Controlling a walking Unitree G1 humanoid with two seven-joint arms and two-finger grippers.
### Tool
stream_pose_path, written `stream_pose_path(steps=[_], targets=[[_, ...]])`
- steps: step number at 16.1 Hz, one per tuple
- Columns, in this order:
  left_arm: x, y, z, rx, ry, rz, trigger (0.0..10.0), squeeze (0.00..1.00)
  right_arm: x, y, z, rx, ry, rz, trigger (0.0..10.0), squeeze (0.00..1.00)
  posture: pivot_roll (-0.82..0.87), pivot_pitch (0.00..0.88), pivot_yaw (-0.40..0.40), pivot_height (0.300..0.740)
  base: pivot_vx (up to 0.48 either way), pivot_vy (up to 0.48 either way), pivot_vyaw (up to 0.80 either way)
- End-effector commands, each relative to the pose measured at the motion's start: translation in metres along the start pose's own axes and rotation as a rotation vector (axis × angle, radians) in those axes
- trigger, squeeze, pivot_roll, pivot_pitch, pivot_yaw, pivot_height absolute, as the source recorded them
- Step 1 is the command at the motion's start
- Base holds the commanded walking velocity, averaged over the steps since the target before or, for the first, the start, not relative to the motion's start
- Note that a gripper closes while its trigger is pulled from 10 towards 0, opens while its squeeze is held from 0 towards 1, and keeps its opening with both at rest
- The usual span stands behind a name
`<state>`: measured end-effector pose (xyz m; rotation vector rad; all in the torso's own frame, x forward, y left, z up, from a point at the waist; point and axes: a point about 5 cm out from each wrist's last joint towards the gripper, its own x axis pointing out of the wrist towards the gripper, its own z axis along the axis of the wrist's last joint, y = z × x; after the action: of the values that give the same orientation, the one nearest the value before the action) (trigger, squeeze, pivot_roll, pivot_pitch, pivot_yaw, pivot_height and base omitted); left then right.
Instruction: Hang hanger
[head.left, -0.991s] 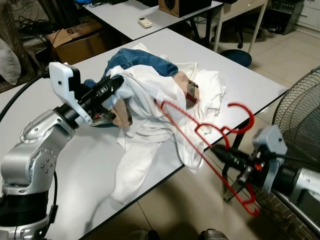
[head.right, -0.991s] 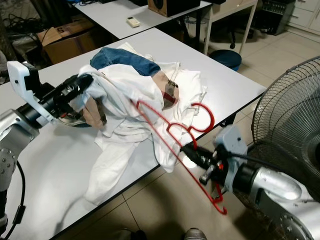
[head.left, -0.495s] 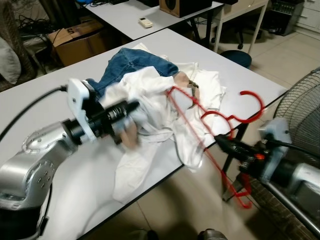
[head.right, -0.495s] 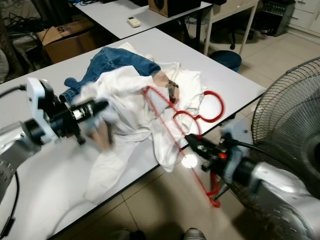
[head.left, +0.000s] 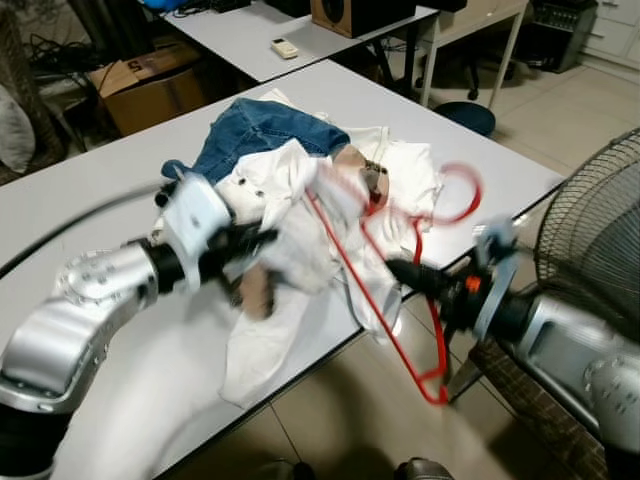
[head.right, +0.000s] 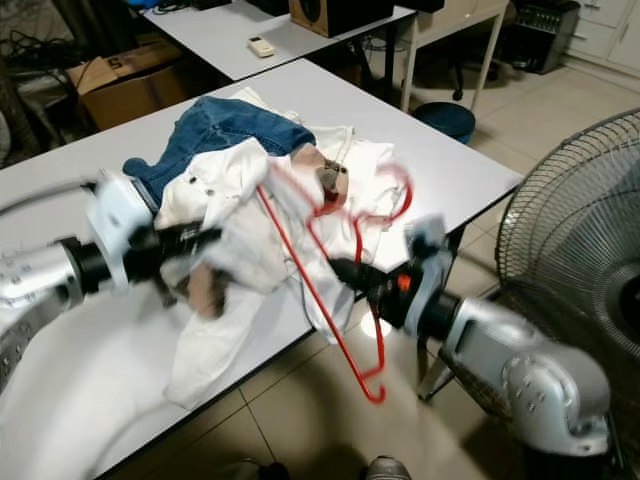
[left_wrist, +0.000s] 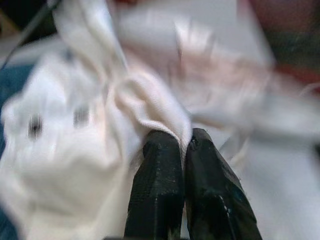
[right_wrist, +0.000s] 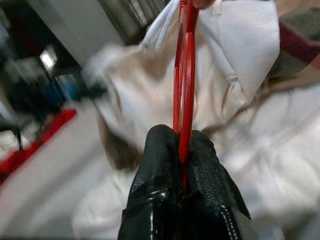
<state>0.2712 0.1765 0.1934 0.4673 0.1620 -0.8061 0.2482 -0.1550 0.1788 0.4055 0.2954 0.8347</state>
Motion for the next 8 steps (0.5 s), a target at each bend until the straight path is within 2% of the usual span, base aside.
stream_pose_path(steps=[1, 4, 6, 8], targets=[[-0.003, 0.01, -0.014, 0.018, 0.108, 0.093, 0.0, 0.0, 0.0, 0.001, 0.005, 0.061, -0.031, 0.008, 10.0, 0.0, -0.17, 0.068, 0.12, 0.74, 0.0, 0.0, 0.0], [-0.007, 0.029, -0.001, 0.071, 0.058, 0.222, 0.0, 0.0, -0.004, -0.011, -0.001, 0.185, -0.002, -0.062, 10.0, 0.0, -0.18, 0.071, 0.118, 0.74, 0.0, 0.0, 0.0], [-0.011, 0.047, 0.007, 0.125, 0.047, 0.368, 0.0, 0.0, -0.008, -0.016, -0.006, 0.193, 0.047, -0.108, 10.0, 0.0, -0.18, 0.071, 0.117, 0.74, 0.0, 0.0, 0.0], [-0.017, 0.061, 0.017, 0.183, 0.005, 0.494, 0.0, 0.0, -0.008, -0.016, -0.001, 0.202, 0.015, -0.118, 10.0, 0.0, -0.18, 0.071, 0.116, 0.74, 0.0, 0.0, 0.0]])
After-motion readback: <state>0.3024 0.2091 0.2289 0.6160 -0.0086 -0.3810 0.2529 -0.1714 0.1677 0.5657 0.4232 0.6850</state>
